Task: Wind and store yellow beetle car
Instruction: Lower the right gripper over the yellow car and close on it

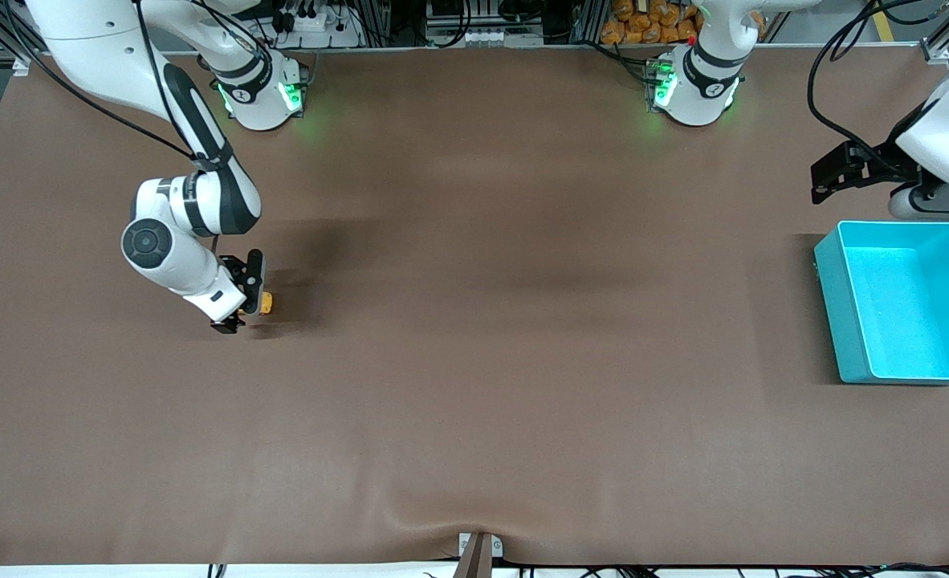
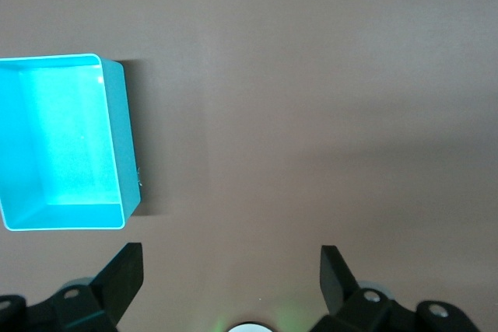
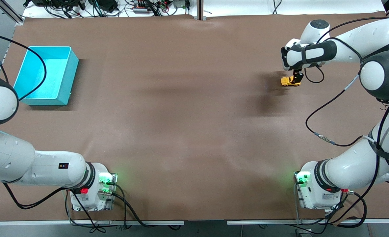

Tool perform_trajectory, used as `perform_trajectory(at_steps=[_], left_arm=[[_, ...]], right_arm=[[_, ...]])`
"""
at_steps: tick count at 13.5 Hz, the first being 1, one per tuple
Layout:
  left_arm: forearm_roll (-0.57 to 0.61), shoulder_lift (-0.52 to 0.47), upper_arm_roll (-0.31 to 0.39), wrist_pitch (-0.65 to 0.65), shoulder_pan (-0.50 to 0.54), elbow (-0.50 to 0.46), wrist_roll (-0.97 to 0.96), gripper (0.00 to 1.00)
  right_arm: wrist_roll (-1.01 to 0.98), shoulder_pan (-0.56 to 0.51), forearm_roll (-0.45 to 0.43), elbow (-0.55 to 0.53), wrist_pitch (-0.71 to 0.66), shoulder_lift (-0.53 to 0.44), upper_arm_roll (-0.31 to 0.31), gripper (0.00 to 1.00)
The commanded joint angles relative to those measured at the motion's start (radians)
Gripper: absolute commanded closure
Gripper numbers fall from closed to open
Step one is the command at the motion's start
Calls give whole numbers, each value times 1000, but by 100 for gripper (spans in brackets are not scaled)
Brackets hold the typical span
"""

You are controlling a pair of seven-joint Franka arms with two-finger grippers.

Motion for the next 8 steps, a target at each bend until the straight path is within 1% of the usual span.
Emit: perform_trajectory(at_steps=[1, 2, 3, 8], left_arm=[[-36, -17, 0, 7, 28, -3, 13, 0], [-35, -17, 2, 7, 28, -3, 10, 0], [-35, -17, 2, 7, 31, -3, 10, 0], [-28, -17, 2, 6, 41, -3, 4, 0]], right_arm=[[-15, -35, -18, -15, 7, 0, 8, 15], [-15, -35, -18, -19, 7, 0, 8, 22], [-15, -35, -18, -19, 7, 0, 8, 27], [-15, -35, -18, -30, 42, 9, 9, 30]])
